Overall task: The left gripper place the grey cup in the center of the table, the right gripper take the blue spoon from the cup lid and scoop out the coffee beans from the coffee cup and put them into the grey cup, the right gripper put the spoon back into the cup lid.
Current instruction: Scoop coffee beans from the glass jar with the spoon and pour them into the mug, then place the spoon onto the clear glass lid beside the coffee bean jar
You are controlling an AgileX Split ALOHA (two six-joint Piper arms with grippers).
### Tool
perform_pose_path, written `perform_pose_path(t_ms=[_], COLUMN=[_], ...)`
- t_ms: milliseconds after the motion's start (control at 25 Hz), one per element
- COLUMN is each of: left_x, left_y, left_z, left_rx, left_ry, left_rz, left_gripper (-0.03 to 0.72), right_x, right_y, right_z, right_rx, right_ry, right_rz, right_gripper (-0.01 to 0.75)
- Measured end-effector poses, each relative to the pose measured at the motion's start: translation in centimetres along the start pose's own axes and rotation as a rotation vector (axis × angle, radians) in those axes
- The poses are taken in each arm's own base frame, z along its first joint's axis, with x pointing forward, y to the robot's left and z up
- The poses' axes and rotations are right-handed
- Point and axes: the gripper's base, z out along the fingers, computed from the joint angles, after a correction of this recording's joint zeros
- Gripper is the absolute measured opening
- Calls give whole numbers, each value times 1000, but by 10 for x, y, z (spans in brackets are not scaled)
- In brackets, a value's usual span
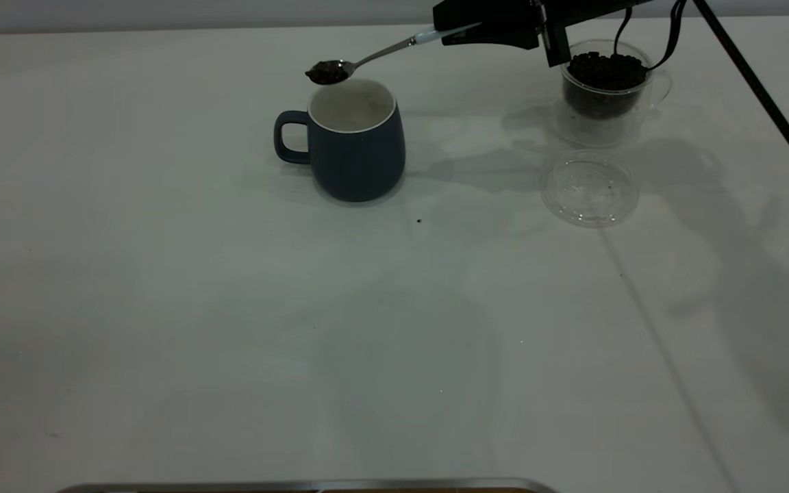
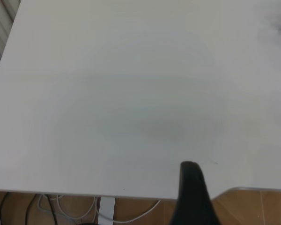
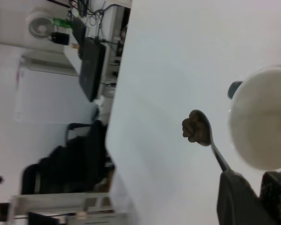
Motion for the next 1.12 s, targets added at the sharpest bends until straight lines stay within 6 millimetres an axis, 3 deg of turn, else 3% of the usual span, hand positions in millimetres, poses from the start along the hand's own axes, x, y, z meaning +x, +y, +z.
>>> perform_pose_path(t_ms=[400, 560, 840, 1000, 1120], left_x=[0, 0, 0, 0, 0], left_y=[0, 0, 0, 0, 0], left_z=[0, 0, 0, 0, 0], left_rx=[0, 0, 0, 0, 0], left_ry=[0, 0, 0, 0, 0], left_rz=[0, 0, 0, 0, 2], left_gripper=[588, 588, 588, 588, 588], right_x=[-5, -10, -27, -35, -35], right_y=[-7, 8, 64, 111, 150], right_z=[0, -6, -33, -56, -86], right_rx=[104, 118, 155, 172, 167], right_ry=[-34, -18, 7, -2, 23], right_rz=[-300, -494, -739, -827, -883], right_gripper=[104, 104, 104, 104, 104])
